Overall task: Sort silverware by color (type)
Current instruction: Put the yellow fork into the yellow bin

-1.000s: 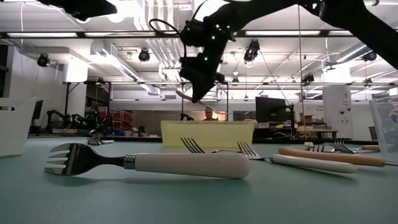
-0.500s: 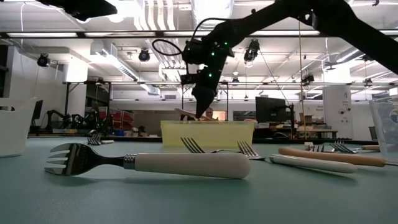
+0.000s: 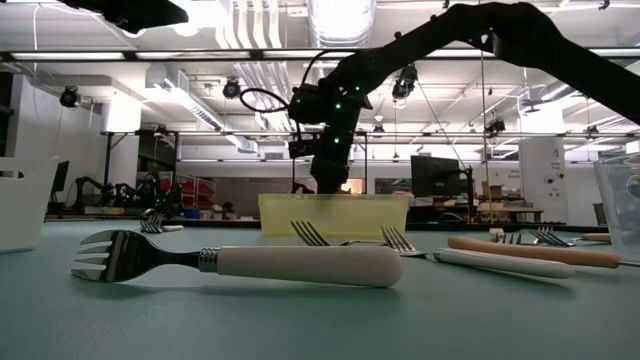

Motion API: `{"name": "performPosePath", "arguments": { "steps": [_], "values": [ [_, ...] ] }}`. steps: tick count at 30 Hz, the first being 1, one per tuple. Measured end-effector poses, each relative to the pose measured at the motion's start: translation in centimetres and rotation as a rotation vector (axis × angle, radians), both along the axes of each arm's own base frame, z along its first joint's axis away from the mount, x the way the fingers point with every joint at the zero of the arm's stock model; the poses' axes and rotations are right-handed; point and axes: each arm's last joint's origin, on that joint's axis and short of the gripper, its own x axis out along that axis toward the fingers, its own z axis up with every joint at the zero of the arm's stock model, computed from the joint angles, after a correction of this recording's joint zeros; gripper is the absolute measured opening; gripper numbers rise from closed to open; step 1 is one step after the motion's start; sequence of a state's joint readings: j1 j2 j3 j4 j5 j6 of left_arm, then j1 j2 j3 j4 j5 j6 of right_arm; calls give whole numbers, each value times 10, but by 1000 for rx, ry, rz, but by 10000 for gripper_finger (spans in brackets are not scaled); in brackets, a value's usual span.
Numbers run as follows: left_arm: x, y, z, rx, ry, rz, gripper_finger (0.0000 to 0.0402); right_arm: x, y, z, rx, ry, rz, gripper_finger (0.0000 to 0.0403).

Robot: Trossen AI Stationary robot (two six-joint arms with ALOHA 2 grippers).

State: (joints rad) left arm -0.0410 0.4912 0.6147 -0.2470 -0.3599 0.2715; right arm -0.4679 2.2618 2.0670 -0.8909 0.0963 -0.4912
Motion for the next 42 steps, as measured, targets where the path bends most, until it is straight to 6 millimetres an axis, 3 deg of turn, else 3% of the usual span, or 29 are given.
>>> {"name": "performPosePath", "arguments": {
  "steps": [16,26,36,42],
  "values": [
    [0,0,0,0,1,1,75,3,-3,-21,23,34,-4,45],
    [0,0,0,5,2,0,75,3,-3,-22,20,35,-3,46],
    [0,0,0,5,2,0,75,3,-3,-22,18,35,-4,87],
    [0,0,0,5,2,0,75,3,-3,-22,11,38,-6,81]
  ]
}}
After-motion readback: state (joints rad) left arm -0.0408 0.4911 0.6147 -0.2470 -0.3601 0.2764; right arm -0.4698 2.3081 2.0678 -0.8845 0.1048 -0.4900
